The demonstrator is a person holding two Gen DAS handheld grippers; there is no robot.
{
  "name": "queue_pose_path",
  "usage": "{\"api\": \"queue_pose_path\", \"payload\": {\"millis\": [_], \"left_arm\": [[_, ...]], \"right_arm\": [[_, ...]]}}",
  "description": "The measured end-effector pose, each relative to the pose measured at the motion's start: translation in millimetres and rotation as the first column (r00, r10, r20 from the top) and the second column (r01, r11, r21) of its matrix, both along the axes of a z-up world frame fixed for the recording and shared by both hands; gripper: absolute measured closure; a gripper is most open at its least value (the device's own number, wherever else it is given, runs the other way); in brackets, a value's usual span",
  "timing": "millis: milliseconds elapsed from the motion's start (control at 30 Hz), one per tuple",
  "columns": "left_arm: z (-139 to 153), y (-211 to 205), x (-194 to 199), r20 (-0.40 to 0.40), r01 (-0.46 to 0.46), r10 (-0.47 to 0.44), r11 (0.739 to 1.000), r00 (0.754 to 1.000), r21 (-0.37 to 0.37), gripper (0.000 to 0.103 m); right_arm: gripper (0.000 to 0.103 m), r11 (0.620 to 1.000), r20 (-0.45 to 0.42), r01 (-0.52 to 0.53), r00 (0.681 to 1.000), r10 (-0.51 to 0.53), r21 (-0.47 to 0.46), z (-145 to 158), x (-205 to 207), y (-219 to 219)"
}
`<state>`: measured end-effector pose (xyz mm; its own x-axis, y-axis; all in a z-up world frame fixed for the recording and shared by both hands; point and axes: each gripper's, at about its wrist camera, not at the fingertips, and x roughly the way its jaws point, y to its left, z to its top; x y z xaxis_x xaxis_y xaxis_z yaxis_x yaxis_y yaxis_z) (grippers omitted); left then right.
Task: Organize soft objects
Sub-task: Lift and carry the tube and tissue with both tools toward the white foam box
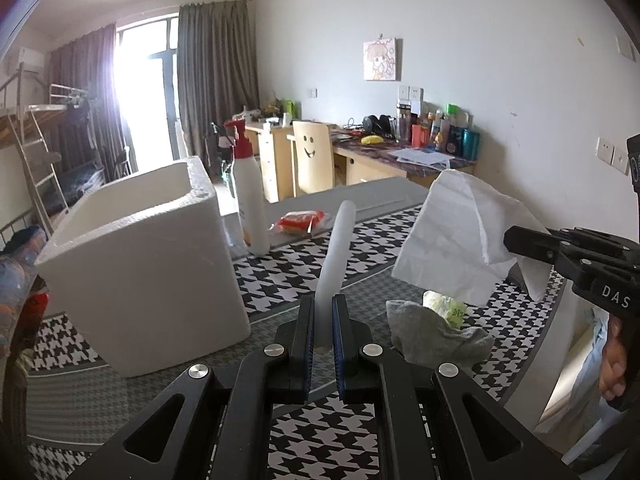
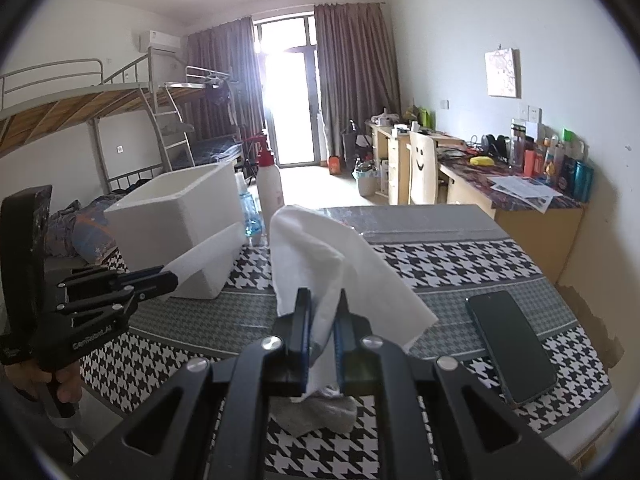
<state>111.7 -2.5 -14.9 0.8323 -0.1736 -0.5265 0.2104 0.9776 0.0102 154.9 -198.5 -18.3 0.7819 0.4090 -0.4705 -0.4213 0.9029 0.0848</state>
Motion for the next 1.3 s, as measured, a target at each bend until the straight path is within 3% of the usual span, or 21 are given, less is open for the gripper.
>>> {"api": "queue_pose_path", "payload": {"millis": [600,1300], "left_arm": [[20.3,9.6,-9.1,0.019,-0.02,0.02,1.0,1.0,-0.001,0.094],[57.0,14.2,22.6,0.056,-0.052,0.053,0.998,0.997,-0.018,0.094]], "right_arm": [[0.09,0.999,0.049,-0.039,0.998,0.039,-0.007,14.2,0.5,15.5],[0.09,0.999,0.07,-0.048,0.996,0.046,0.027,41.2,16.2,24.8]]}}
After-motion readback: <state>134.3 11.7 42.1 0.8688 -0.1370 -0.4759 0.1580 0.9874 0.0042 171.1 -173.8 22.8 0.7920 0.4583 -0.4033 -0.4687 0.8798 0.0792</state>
